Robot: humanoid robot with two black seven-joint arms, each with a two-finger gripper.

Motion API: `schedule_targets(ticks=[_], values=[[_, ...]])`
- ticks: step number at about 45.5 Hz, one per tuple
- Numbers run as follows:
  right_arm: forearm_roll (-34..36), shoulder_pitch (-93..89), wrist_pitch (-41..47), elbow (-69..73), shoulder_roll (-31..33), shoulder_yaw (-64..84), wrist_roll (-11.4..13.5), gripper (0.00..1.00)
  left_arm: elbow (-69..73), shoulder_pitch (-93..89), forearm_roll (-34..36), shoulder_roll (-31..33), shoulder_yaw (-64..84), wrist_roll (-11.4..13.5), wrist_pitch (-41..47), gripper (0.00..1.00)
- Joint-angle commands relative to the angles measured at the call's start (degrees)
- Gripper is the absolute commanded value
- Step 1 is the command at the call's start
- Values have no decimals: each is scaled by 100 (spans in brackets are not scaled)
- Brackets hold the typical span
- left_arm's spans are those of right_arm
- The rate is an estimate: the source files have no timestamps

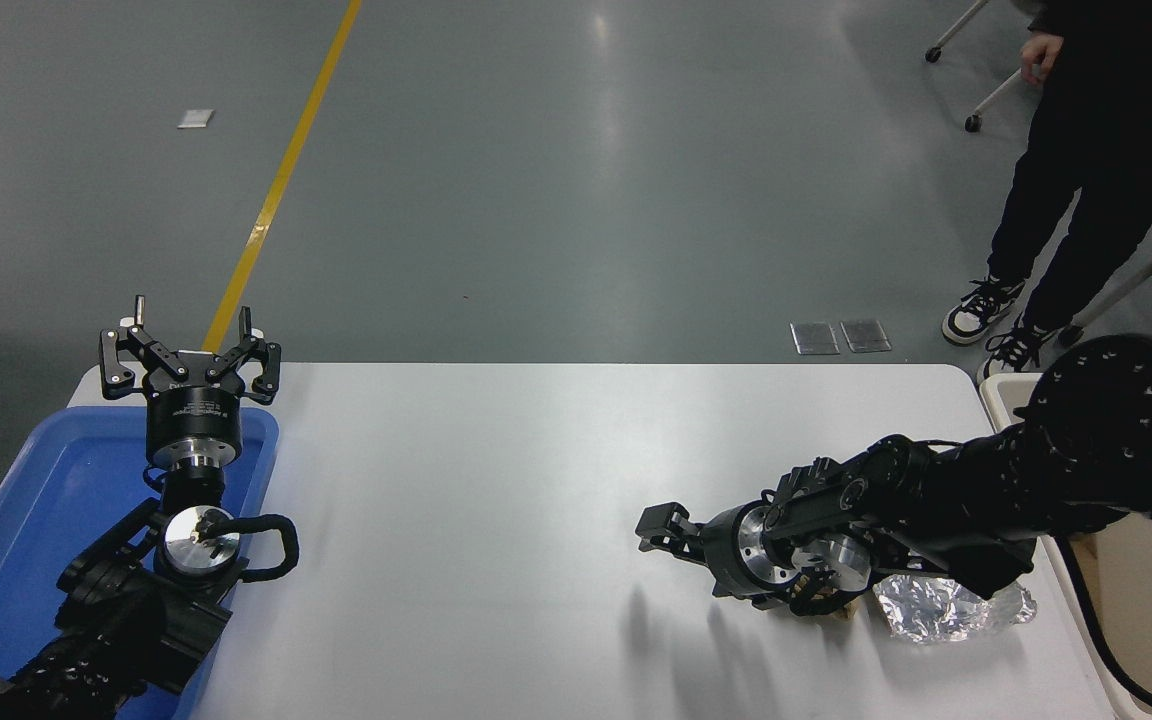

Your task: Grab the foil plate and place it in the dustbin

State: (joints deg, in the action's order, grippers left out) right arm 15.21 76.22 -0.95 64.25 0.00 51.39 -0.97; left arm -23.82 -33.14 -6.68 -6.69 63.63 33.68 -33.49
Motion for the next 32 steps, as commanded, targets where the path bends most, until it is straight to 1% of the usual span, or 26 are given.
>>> schedule_targets(ticks=[1, 17, 27, 32], values=[[-27, -63, -2, -9, 0, 11, 0, 100, 0, 1, -9, -8, 0, -2, 0, 99], [-27, 217, 86, 131, 0, 38, 9, 100, 0, -8, -44, -17, -44, 34, -9, 99], [-18, 1307, 148, 754, 0, 476, 9, 100, 0, -8, -44, -17, -53, 42, -9, 99], [-18, 2150, 429, 1282, 0, 696, 9, 100, -9, -8, -44, -17, -53, 42, -9, 99]])
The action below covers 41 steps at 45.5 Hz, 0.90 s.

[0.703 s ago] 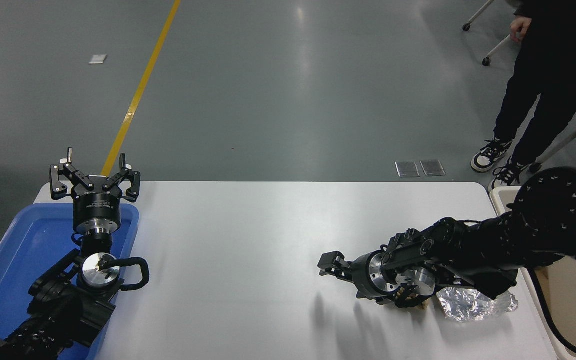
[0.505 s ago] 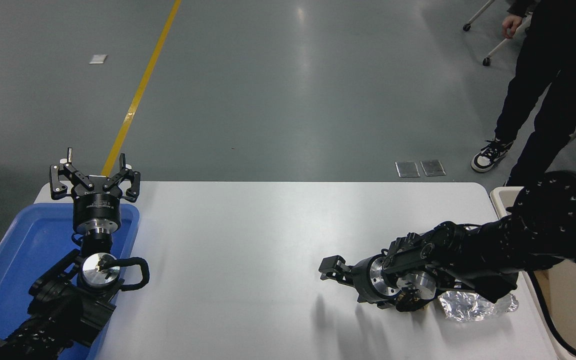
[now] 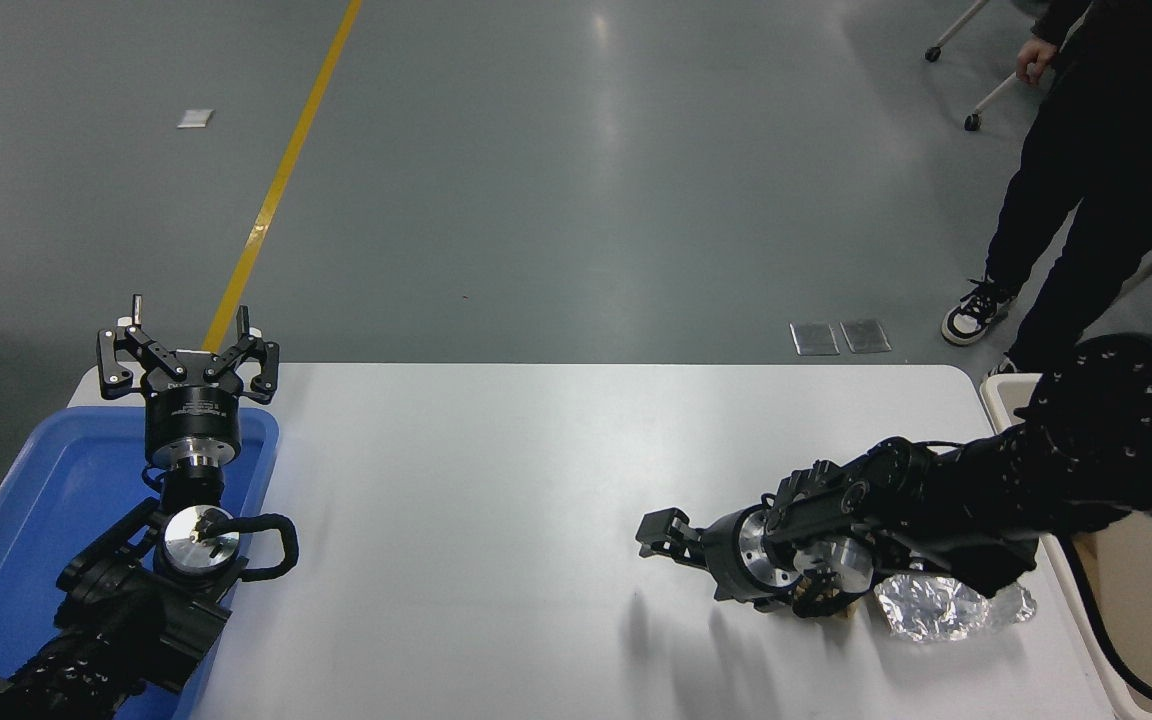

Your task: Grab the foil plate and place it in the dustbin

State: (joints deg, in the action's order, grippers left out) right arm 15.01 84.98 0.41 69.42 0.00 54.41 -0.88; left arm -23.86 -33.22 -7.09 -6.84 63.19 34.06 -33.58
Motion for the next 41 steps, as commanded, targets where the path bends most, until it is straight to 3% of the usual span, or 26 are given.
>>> schedule_targets(ticks=[1, 8, 15, 20, 25, 32, 41], values=[[2, 1432, 345, 871, 0, 404, 0, 100, -5, 0, -3, -1, -9, 5, 1, 99], [2, 2706, 600, 1750, 0, 457, 0, 100, 4, 0, -3, -10, -9, 5, 1, 99], [-173, 3902, 1443, 2295, 737, 773, 0, 100, 4, 0, -3, -10, -9, 5, 9, 99], [-735, 4412, 2120, 2392, 1756, 808, 17, 100, -5, 0, -3, -10, -9, 5, 1, 99], [-1341, 4965, 2533, 2392, 2513, 1018, 201, 100, 4, 0, -3, -10, -17, 5, 1, 99], [-2133, 5809, 3359, 2375, 3189, 1651, 202, 100, -5, 0, -3, -10, -17, 5, 1, 99], [-3047, 6039, 3396, 2348, 3568, 2214, 167, 100, 4, 0, -3, -10, -17, 5, 1, 99]])
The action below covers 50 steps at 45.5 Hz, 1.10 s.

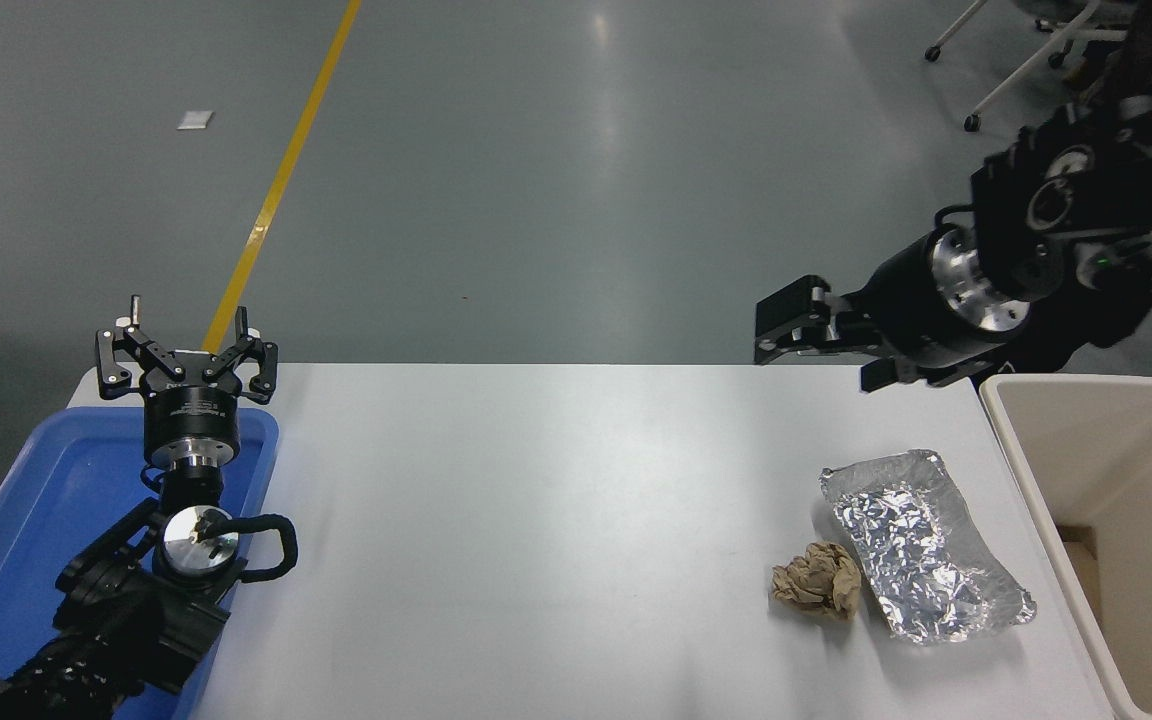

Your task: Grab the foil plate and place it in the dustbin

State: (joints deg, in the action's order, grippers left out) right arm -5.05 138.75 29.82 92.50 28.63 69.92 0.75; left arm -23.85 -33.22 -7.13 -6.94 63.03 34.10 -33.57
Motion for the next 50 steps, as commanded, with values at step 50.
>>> schedule_targets(ticks=[50], values=[[-3652, -5629, -4089, -2588, 864, -601, 22, 100, -6, 0, 1, 0, -19, 0, 0, 99]])
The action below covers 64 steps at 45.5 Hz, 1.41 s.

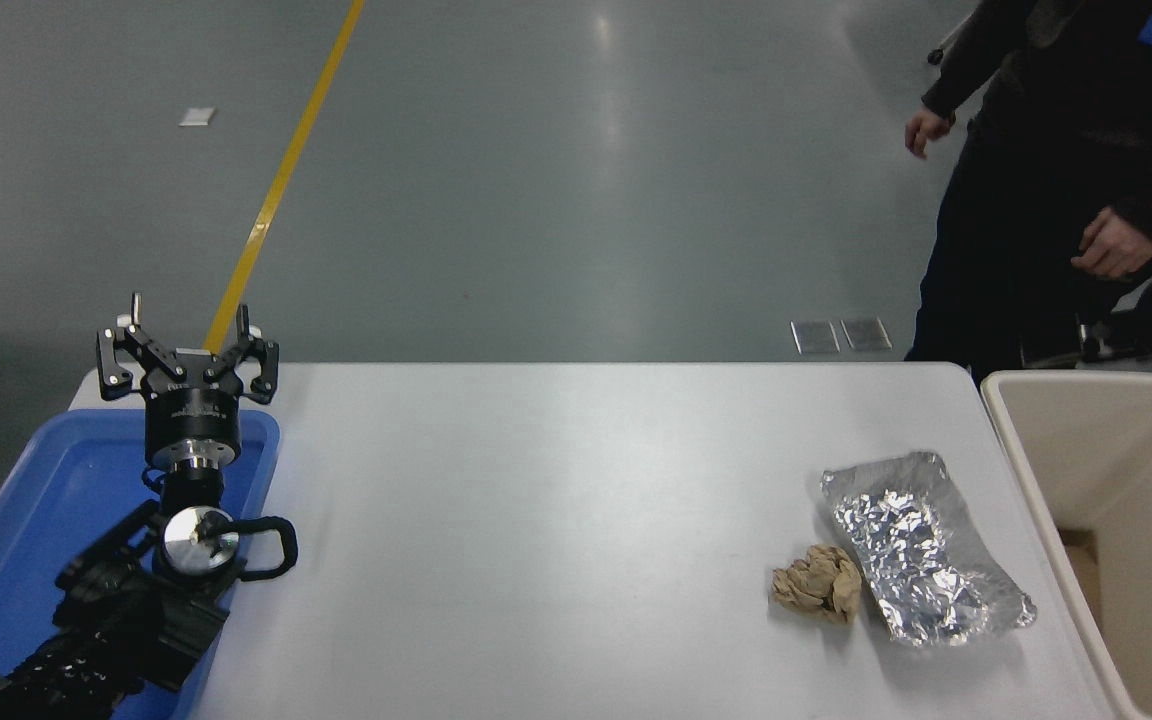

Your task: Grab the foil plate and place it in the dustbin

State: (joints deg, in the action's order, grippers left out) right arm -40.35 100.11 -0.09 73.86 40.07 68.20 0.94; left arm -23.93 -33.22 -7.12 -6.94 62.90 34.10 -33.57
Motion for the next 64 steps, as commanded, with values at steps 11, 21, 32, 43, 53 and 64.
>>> schedule_targets(ticks=[11, 21, 32, 43, 53, 64], values=[[352, -2821, -1125, -1128, -561, -1529, 47, 100, 2, 0, 0, 0, -5, 0, 0, 99], [379, -3137, -1125, -1330, -711, -1898, 56, 100, 2, 0, 9, 0, -14, 0, 0, 99], [370, -3673, -1177, -1769, -851, -2197, 56, 98, 2, 0, 0, 0, -14, 0, 0, 99], [370, -3964, -1186, -1893, -913, -2487, 47, 84, 2, 0, 0, 0, -14, 0, -9, 99], [352, -3964, -1309, -1893, -974, -2487, 38, 54, 2, 0, 0, 0, -14, 0, 0, 99], [361, -3990, -1309, -1902, -1010, -2487, 143, 26, 2, 0, 0, 0, -14, 0, 0, 99]])
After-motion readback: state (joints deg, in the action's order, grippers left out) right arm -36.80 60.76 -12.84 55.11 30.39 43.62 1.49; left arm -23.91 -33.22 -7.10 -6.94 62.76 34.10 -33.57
